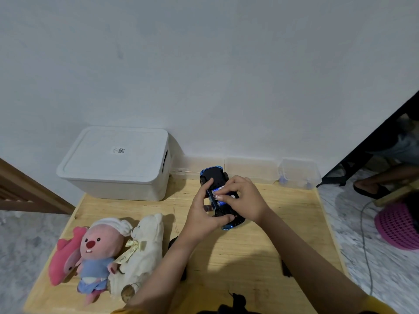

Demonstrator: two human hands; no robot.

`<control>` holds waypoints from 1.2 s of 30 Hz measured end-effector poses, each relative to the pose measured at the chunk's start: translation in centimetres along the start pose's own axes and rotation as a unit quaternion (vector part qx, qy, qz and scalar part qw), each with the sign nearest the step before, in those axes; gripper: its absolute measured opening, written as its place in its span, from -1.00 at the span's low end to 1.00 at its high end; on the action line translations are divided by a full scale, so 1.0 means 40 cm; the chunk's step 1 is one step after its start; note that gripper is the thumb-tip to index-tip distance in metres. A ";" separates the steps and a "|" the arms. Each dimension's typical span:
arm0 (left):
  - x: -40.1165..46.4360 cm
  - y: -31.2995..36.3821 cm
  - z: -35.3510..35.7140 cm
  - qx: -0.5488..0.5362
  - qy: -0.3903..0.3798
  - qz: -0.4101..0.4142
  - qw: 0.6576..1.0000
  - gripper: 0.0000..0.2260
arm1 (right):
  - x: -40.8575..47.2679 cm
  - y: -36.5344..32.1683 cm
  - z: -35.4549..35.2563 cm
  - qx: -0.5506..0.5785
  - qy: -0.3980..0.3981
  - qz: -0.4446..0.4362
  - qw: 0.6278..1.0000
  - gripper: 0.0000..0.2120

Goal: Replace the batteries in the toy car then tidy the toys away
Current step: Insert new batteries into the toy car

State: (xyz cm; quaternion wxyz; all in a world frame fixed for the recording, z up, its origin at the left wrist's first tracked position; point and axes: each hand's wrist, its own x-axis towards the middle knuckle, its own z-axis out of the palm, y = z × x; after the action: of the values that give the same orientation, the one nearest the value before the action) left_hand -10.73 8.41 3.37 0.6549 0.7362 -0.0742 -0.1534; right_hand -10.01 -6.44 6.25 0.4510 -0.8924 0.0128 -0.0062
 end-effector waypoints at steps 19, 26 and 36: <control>-0.043 -0.013 -0.004 0.002 -0.061 -0.009 0.998 -0.15 | -0.086 0.022 0.006 0.124 0.130 0.087 0.980 -0.75; -0.101 -0.051 -0.012 -0.027 -0.078 -0.048 0.995 -0.18 | -0.288 0.189 -0.007 0.009 0.216 0.188 0.958 -0.85; -0.159 -0.082 0.029 -0.017 -0.123 -0.089 0.988 -0.18 | -0.476 0.363 -0.008 -0.137 0.188 0.411 0.881 -0.43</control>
State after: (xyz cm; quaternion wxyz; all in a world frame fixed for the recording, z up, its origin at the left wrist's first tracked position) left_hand -17.38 9.74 0.85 0.6371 0.7041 -0.0852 -0.3018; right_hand -29.31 -14.75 -5.24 0.2756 -0.8417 0.4640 0.0137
